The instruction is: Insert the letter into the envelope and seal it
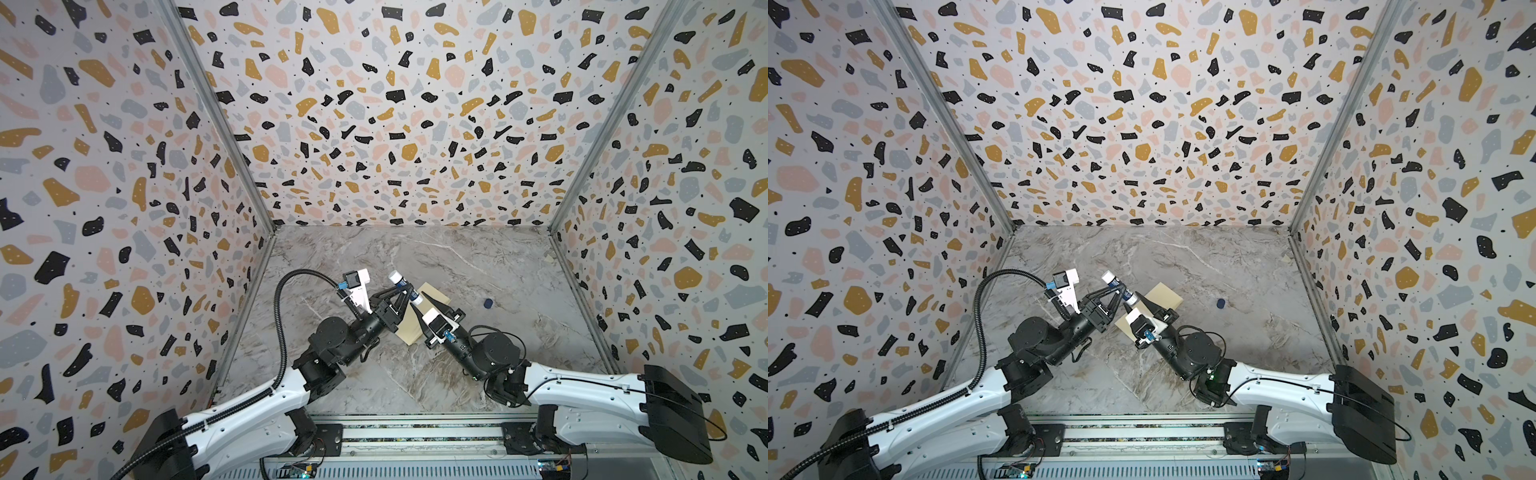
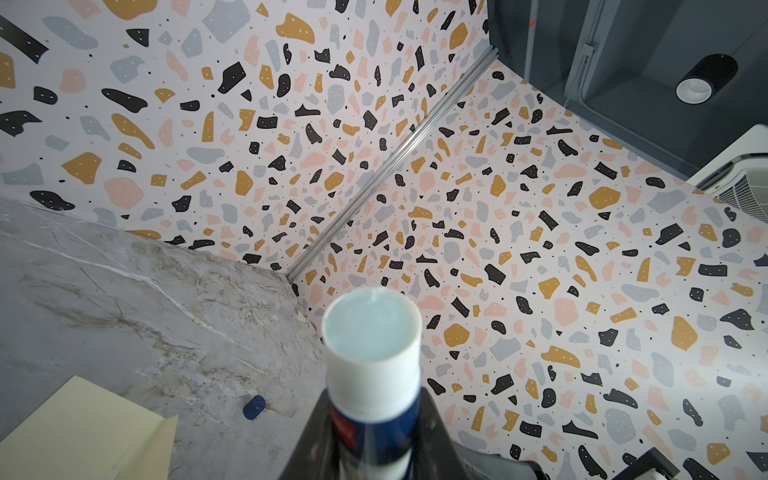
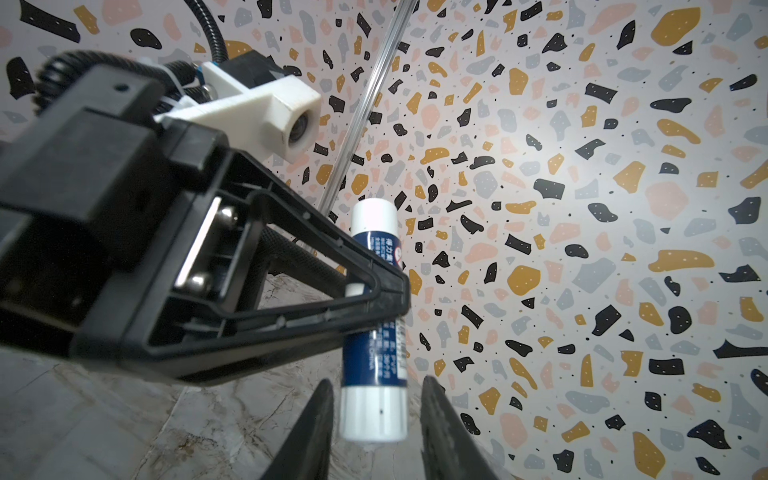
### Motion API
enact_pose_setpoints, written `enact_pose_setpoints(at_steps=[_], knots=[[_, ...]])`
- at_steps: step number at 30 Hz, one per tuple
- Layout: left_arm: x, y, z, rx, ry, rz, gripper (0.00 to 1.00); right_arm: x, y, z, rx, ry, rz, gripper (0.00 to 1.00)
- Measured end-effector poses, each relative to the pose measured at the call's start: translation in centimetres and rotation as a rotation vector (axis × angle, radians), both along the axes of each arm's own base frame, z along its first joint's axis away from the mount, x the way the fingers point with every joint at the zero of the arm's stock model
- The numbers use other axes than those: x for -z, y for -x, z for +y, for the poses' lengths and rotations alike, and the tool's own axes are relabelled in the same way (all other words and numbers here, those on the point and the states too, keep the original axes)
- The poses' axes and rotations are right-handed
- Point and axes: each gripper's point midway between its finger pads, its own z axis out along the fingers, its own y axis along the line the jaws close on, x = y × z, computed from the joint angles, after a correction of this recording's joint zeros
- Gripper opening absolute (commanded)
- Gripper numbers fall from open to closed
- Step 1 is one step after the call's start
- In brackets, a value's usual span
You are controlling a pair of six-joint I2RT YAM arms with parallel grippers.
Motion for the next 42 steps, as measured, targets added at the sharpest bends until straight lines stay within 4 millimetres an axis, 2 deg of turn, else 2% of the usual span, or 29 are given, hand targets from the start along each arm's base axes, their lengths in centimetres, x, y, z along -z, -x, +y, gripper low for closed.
enact_pose_setpoints(at_steps=[9,15,18,28,36,39,42], knots=[[0.2,0.0,0.0,0.001,-0.004,0.008,0.00,0.4,-0.1,0.2,-0.002,-0.004,0.024,0.12],[0.1,0.0,0.0,-0.001,-0.013,-0.005,0.00,0.3,-0.4,0.1,-0.062,-0.042,0.096,0.06],[-0.1,0.3,-0.2,0.010,-0.026,-0.030,0.00,0.0,-0.6,-0.4,-0.178,-0.090,0.178,0.06],[-1.2,1.5,-1.1,0.072,-0.076,-0.132,0.00,-0.9,1.0,-1.3,-0.554,-0.208,0.457,0.12],[-1.4,1.5,-1.2,0.073,-0.088,-0.151,0.00,-0.9,1.1,-1.3,-0.618,-0.229,0.544,0.16],[-1.2,1.4,-1.2,0.068,-0.092,-0.146,0.00,-0.7,0.7,-1.4,-0.593,-0.230,0.542,0.26],[-0.8,1.0,-1.2,0.052,-0.099,-0.128,0.00,-0.5,0.0,-1.6,-0.542,-0.225,0.527,0.44]])
